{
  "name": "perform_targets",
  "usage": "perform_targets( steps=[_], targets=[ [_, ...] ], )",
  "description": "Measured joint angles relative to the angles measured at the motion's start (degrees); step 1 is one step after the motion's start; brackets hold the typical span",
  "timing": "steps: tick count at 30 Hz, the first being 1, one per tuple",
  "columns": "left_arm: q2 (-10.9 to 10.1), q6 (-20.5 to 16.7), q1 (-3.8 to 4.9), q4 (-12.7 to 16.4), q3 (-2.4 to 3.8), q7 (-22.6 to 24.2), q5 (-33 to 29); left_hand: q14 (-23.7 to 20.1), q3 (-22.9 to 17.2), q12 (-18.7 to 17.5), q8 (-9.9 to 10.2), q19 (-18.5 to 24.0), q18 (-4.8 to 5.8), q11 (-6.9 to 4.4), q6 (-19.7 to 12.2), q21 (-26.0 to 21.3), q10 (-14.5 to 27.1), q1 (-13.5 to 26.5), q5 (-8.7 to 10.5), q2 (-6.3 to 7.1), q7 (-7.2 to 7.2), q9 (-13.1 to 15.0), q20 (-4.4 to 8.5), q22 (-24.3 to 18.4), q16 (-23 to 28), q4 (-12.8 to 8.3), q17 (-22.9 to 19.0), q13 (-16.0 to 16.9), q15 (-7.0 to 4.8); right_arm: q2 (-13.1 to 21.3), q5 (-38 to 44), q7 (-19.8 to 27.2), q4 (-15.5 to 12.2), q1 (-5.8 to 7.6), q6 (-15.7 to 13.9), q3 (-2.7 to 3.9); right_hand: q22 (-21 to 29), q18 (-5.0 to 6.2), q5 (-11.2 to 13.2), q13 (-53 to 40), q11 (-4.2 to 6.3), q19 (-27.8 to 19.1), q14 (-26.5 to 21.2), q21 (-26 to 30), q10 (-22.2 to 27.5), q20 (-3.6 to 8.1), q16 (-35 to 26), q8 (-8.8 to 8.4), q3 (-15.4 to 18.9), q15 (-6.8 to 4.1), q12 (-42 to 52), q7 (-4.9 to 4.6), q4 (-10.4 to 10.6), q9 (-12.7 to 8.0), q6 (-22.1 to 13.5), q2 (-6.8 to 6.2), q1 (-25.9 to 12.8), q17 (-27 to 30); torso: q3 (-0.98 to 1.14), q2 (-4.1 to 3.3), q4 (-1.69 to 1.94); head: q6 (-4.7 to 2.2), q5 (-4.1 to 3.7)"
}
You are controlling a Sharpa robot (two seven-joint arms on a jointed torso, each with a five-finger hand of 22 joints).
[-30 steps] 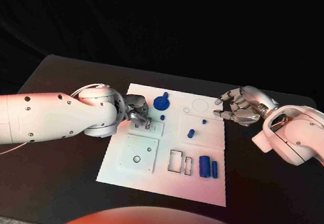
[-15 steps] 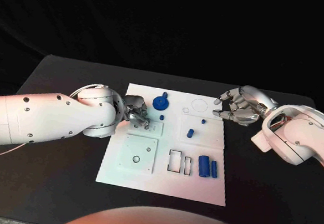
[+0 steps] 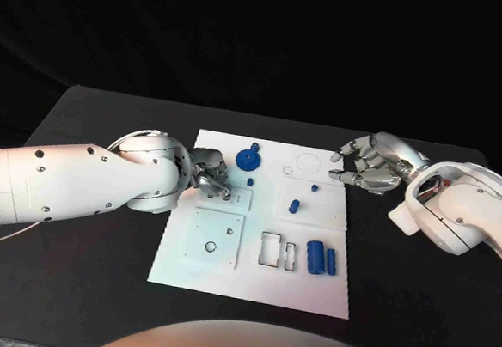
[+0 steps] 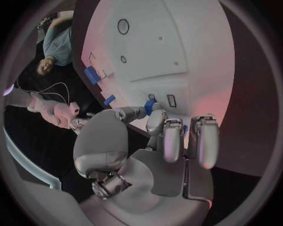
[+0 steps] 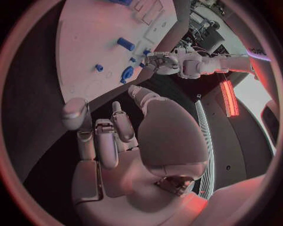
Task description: Assemble the parts on the task board
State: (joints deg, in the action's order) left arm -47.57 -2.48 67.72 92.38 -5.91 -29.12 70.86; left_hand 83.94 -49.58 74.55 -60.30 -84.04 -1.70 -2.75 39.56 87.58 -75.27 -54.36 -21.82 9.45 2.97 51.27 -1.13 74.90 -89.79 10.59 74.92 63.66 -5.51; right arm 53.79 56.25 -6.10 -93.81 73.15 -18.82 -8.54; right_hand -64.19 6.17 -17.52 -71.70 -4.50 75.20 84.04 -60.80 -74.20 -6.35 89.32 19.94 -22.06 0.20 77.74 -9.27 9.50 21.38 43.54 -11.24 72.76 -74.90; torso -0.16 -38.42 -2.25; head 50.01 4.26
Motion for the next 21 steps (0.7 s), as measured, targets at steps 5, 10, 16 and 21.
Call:
perform_targets(
  steps=[5,10,16,21],
  targets=[
    [0.0,0.44,0.02,0.03,0.03,-0.02,-0.06,0.0,0.0,0.0,0.0,0.0,0.0,0.0,0.0,0.0,0.0,-0.01,0.0,-0.01,0.0,-0.04,0.0,0.0,0.0,0.0,0.0,0.0,0.0,0.02,0.0,0.0,0.03,0.0,0.0,0.0,0.0,0.0,0.0,0.0,0.0,0.0,0.0,0.0,0.0,0.0,0.0,0.0,0.0,0.0,0.0,0.0,0.0,0.0,0.0,0.0,0.0,0.0,0.0,0.01,0.0,0.0,-0.01],
    [0.04,0.86,0.01,0.07,0.03,-0.02,-0.14,0.0,0.0,0.0,0.0,0.0,0.0,0.0,0.02,0.0,0.0,-0.02,0.01,-0.03,0.01,-0.14,0.0,0.0,0.0,0.0,0.0,0.0,0.0,-0.01,0.0,0.0,0.06,-0.01,0.0,0.0,0.0,0.0,0.0,0.0,0.0,0.0,0.0,0.23,0.0,0.0,0.0,0.23,-0.24,0.0,0.0,0.0,0.24,-0.01,0.0,0.0,0.0,0.0,0.01,0.0,0.0,0.0,-0.01],
    [0.15,1.28,0.01,0.04,0.05,-0.1,-0.22,0.0,0.0,0.0,0.0,0.0,0.0,0.0,0.31,0.0,0.0,-0.1,0.18,-0.1,0.07,-0.18,0.0,0.0,0.0,0.0,0.0,-0.01,0.0,-0.03,0.0,0.0,0.08,-0.02,0.0,0.0,0.0,0.0,0.0,0.0,0.0,0.0,0.0,0.23,0.0,0.0,0.0,0.23,-0.24,0.0,0.0,0.0,0.24,-0.01,0.0,0.0,0.0,0.0,0.01,-0.01,0.0,0.0,0.0],
    [0.17,1.57,0.02,0.03,0.09,-0.23,-0.24,0.0,0.0,0.0,0.0,0.0,0.0,0.0,0.32,0.0,0.0,-0.12,0.18,-0.12,0.07,-0.18,0.0,0.0,0.0,0.0,-0.01,-0.01,0.0,-0.03,0.0,0.0,0.09,-0.03,0.0,0.0,0.0,0.0,0.0,0.0,0.0,0.0,0.0,0.23,0.0,0.0,0.0,0.23,-0.24,0.0,0.0,0.0,0.24,-0.01,0.0,0.0,0.0,0.0,0.0,-0.01,0.0,0.0,-0.09]
  ],
)
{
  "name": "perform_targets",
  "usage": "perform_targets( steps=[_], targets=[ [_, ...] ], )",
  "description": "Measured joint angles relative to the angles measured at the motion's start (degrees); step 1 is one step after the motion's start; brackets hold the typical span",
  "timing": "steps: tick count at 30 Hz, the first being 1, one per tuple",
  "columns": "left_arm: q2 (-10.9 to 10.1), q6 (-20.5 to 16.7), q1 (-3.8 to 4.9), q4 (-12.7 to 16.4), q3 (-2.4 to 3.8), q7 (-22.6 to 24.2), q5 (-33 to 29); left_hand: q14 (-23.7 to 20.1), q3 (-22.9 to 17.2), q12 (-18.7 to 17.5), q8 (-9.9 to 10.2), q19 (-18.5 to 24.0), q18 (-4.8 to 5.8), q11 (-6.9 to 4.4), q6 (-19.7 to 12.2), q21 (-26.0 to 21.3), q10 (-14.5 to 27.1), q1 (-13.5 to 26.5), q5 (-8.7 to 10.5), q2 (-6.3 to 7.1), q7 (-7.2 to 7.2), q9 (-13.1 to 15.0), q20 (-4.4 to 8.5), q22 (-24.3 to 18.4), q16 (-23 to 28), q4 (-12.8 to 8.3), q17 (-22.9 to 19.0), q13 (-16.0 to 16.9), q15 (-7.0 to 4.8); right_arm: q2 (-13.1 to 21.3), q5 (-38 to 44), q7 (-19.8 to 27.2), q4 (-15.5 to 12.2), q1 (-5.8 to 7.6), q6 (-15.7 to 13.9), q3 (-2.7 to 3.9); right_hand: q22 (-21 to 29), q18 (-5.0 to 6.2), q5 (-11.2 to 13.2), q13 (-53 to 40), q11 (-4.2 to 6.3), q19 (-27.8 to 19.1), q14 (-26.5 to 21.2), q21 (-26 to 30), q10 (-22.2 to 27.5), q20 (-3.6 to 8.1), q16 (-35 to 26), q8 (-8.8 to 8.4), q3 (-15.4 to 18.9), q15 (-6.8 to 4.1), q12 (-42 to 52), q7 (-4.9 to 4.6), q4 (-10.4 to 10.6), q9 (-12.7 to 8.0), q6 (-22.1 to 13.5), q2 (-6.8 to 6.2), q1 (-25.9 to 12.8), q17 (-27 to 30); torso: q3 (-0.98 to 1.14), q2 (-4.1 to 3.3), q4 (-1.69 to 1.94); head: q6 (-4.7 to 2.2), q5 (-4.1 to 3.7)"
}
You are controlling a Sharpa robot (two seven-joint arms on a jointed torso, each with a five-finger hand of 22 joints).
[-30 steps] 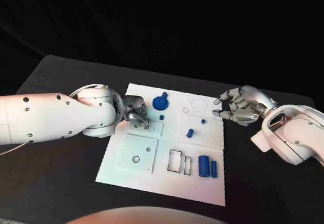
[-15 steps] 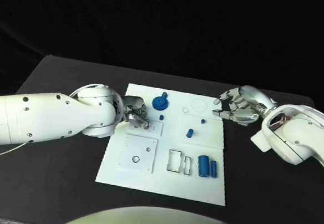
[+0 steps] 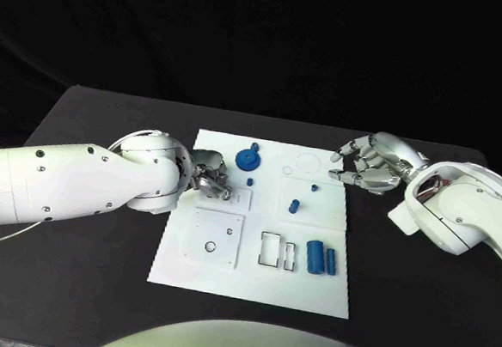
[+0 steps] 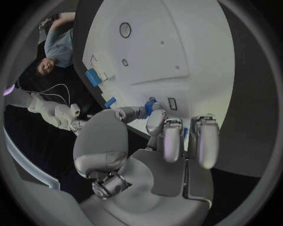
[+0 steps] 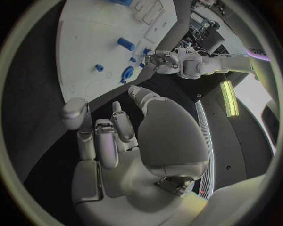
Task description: Assemble the parts on the task board
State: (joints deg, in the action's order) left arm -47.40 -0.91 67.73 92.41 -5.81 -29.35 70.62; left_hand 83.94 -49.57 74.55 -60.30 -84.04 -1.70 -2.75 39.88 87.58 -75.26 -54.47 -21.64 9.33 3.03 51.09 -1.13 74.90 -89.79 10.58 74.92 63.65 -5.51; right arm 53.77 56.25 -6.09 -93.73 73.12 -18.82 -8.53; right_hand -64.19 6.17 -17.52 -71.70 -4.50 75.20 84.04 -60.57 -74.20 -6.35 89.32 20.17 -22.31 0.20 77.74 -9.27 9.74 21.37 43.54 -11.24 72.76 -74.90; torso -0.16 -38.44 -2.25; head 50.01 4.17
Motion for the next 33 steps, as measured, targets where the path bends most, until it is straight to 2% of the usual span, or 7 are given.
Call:
perform_targets(
  steps=[18,33],
  targets=[
    [0.02,0.79,0.0,0.06,0.02,-0.67,-0.55,0.0,-0.16,0.0,0.01,0.22,-0.01,0.08,0.45,0.0,-0.33,-0.31,0.05,0.14,-0.11,-0.06,0.21,0.0,0.0,0.16,-0.01,0.19,0.0,0.02,0.0,0.0,0.01,-0.02,0.0,0.0,0.07,0.0,0.0,0.09,0.0,0.0,0.0,0.0,0.0,0.0,0.0,0.0,0.0,0.0,0.0,0.0,0.0,-0.01,0.0,0.0,0.0,-0.04,-0.01,0.0,0.01,0.0,0.02],
    [-0.29,0.96,-0.17,0.08,0.54,-1.29,-3.64,0.0,-0.16,0.0,0.52,0.21,-0.01,-0.01,0.35,0.22,-0.42,-0.58,0.09,-0.13,-0.23,-0.14,0.21,0.05,0.0,0.16,-0.01,0.39,0.0,-0.03,0.0,0.0,0.04,-0.07,0.0,0.0,0.06,0.0,-0.24,0.08,0.0,0.0,0.0,0.0,0.0,0.0,0.0,0.0,0.0,0.0,0.0,0.0,0.0,0.03,0.0,0.0,0.0,-0.04,0.01,0.02,-0.02,0.0,-0.09]
  ],
)
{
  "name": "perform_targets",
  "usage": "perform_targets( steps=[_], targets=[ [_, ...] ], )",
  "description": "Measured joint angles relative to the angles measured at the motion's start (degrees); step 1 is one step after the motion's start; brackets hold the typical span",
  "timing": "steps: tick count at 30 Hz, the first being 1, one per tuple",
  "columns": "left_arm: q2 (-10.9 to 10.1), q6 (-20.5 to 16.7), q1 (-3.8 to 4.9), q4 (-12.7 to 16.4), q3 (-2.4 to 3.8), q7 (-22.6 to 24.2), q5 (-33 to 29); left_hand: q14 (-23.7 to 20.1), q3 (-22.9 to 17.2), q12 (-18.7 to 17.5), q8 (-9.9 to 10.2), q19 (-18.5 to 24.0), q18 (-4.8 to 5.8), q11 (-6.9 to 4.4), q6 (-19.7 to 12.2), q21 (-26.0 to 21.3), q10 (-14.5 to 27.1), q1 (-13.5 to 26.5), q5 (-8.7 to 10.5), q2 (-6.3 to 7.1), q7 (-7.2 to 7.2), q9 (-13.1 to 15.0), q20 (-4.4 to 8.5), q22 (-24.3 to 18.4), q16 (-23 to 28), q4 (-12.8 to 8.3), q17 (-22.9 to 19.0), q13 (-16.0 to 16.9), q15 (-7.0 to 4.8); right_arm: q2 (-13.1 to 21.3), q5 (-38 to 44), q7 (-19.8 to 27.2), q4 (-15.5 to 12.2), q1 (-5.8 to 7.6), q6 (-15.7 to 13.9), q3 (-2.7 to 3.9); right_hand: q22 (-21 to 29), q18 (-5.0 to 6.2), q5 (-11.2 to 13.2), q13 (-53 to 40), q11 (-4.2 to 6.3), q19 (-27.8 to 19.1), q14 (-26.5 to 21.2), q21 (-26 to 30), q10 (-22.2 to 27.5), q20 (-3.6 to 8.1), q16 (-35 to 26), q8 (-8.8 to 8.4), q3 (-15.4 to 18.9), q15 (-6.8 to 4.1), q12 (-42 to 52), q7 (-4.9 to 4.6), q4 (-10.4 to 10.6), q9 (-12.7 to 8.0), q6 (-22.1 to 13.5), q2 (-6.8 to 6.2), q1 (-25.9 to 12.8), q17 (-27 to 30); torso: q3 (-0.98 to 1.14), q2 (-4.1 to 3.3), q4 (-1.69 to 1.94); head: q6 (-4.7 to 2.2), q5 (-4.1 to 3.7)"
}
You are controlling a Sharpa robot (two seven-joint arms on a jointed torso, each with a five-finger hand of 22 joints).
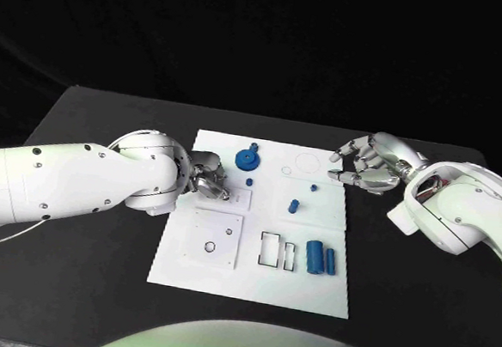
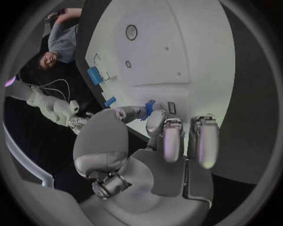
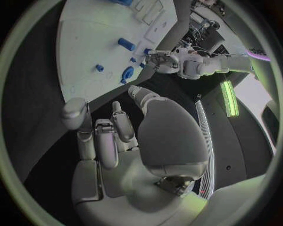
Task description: Assemble the parts on the task board
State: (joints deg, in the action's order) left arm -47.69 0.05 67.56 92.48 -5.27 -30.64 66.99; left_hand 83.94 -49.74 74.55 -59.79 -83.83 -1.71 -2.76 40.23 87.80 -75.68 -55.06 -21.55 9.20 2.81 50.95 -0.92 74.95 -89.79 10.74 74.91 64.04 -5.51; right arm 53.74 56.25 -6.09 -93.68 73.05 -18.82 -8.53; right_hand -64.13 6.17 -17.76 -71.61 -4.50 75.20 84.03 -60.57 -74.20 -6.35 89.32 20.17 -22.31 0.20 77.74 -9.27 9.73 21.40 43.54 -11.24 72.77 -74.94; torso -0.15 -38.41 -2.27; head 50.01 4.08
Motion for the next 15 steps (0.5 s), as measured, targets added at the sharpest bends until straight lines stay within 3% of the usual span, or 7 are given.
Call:
perform_targets(
  steps=[9,15],
  targets=[
    [-0.06,1.16,-0.05,-0.42,0.69,-0.47,-2.81,0.0,-0.16,0.0,-0.22,0.0,0.0,0.0,0.01,0.0,0.0,-0.22,0.01,0.23,0.01,0.0,0.0,0.0,0.0,0.16,0.0,0.0,0.0,0.0,0.0,0.0,0.0,-0.02,0.0,0.0,0.0,0.0,0.0,0.0,0.0,0.0,0.0,0.0,0.0,0.0,0.0,0.0,0.0,0.0,0.0,0.0,0.0,0.0,0.0,0.0,0.0,0.0,0.02,-0.02,-0.01,0.0,-0.05],
    [0.26,3.08,0.4,-1.66,1.24,-0.93,-5.87,0.0,-0.16,0.0,-0.22,0.0,0.0,0.0,0.02,0.0,0.0,-0.23,0.03,0.23,0.02,0.0,0.0,-0.01,0.0,0.16,0.0,-0.01,0.0,-0.09,0.0,0.0,0.05,-0.02,0.0,0.0,0.0,0.0,0.0,0.0,0.0,0.0,0.0,0.0,0.0,0.0,0.0,0.0,0.0,0.0,0.0,0.0,0.0,0.0,0.0,0.0,0.0,0.01,0.03,0.02,-0.01,0.0,-0.06]
  ],
)
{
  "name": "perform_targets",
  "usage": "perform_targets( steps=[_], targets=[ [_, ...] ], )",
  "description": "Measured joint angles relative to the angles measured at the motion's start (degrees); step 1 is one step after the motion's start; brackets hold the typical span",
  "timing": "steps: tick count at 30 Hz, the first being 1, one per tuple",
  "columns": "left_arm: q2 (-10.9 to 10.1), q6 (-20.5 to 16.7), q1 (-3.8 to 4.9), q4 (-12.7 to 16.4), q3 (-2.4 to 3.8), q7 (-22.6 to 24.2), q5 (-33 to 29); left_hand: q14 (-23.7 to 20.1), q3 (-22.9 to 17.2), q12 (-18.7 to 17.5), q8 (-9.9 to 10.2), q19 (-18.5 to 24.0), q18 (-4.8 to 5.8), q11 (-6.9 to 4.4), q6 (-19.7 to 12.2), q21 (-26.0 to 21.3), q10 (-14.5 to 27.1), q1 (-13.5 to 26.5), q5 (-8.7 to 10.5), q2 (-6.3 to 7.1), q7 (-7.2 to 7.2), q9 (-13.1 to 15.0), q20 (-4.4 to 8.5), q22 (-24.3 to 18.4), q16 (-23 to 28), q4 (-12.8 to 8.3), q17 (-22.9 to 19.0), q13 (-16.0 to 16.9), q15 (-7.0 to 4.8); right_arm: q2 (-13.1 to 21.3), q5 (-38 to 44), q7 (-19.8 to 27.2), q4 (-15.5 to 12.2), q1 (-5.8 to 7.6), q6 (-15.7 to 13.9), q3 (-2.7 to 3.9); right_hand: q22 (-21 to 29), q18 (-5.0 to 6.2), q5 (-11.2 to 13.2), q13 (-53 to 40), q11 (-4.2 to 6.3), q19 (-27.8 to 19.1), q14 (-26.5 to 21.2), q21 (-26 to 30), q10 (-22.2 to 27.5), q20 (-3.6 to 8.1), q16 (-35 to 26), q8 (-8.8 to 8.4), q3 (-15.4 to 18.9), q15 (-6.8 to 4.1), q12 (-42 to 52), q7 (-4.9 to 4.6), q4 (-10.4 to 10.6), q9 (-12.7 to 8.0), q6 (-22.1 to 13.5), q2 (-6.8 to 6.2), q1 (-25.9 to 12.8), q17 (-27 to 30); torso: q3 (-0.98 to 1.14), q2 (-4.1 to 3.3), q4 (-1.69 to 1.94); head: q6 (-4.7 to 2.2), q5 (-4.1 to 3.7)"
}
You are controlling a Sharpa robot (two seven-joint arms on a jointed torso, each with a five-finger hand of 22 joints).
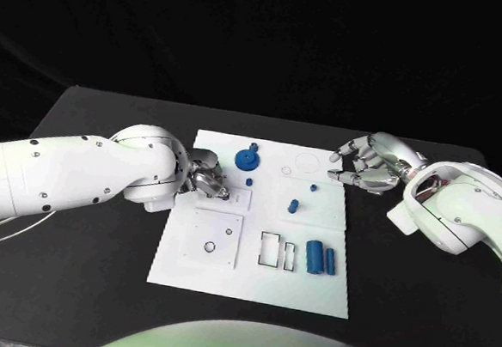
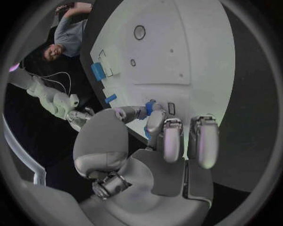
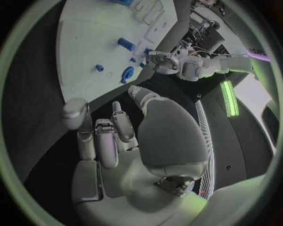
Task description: Assemble the parts on the task board
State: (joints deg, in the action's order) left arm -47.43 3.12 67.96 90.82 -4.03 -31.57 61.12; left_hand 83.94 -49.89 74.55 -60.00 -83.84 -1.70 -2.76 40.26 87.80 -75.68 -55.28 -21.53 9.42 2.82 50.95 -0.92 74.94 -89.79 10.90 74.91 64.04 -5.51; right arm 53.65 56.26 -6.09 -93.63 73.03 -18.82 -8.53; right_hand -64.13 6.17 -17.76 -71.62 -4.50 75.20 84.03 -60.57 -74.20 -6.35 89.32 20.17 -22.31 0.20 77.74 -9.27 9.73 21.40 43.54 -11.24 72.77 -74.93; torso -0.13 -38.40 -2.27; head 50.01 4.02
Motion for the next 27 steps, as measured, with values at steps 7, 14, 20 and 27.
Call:
perform_targets(
  steps=[7,14,20,27],
  targets=[
    [0.58,1.75,0.44,-1.04,0.19,-0.62,-1.96,0.0,0.0,0.0,0.0,0.0,0.0,0.0,0.01,0.0,0.0,0.01,0.02,0.01,0.01,0.0,0.0,0.0,0.0,0.0,0.0,-0.01,0.0,-0.06,0.0,0.0,0.04,-0.01,0.0,0.0,0.0,0.0,0.0,0.0,0.0,0.0,0.0,0.0,0.0,0.0,0.0,0.0,0.0,0.0,0.0,0.0,0.0,0.0,0.0,0.0,0.0,0.0,0.03,-0.05,-0.02,0.0,0.0],
    [1.22,2.72,0.68,-1.79,0.21,-1.27,-2.87,0.0,0.0,0.22,0.0,0.0,0.0,-0.01,0.02,0.0,-0.42,0.02,0.06,0.01,0.01,-0.03,0.0,-0.01,0.0,0.0,0.0,0.22,0.0,-0.07,0.0,0.0,0.06,-0.02,0.0,0.0,0.13,0.0,0.0,0.0,0.0,0.0,0.0,0.35,0.0,0.0,-0.22,0.0,-0.24,0.0,0.0,0.0,0.24,-0.01,0.0,0.0,0.0,0.01,0.03,-0.07,-0.03,0.0,-0.15],
    [1.61,3.39,0.9,-2.22,0.23,-1.8,-3.31,0.0,0.0,0.45,0.0,-0.21,0.0,-0.02,0.03,0.0,-0.42,0.02,0.13,0.02,0.02,-0.18,0.21,-0.01,0.0,0.0,0.0,0.35,0.0,-0.09,0.01,0.0,0.07,-0.02,0.0,0.0,0.13,0.0,0.0,0.0,0.0,0.0,0.0,0.35,0.0,0.0,-0.22,0.0,-0.24,0.0,0.0,0.0,0.24,-0.01,0.0,0.0,0.0,0.01,0.03,-0.04,-0.04,0.0,-0.15],
    [1.92,3.83,0.99,-2.42,0.25,-2.29,-3.48,0.0,0.0,0.45,0.0,-0.21,0.0,0.0,0.14,0.0,-0.82,-0.23,-0.45,0.28,0.11,-0.35,0.21,-0.01,0.0,0.0,0.0,0.44,0.0,-0.07,0.01,0.0,0.07,-0.02,0.0,0.0,0.13,0.0,0.0,0.05,0.0,0.0,0.0,0.35,0.0,0.0,-0.22,0.0,-0.24,0.0,0.0,0.0,0.24,-0.01,0.0,0.0,0.0,0.01,0.01,-0.01,-0.01,0.0,-0.26]
  ],
)
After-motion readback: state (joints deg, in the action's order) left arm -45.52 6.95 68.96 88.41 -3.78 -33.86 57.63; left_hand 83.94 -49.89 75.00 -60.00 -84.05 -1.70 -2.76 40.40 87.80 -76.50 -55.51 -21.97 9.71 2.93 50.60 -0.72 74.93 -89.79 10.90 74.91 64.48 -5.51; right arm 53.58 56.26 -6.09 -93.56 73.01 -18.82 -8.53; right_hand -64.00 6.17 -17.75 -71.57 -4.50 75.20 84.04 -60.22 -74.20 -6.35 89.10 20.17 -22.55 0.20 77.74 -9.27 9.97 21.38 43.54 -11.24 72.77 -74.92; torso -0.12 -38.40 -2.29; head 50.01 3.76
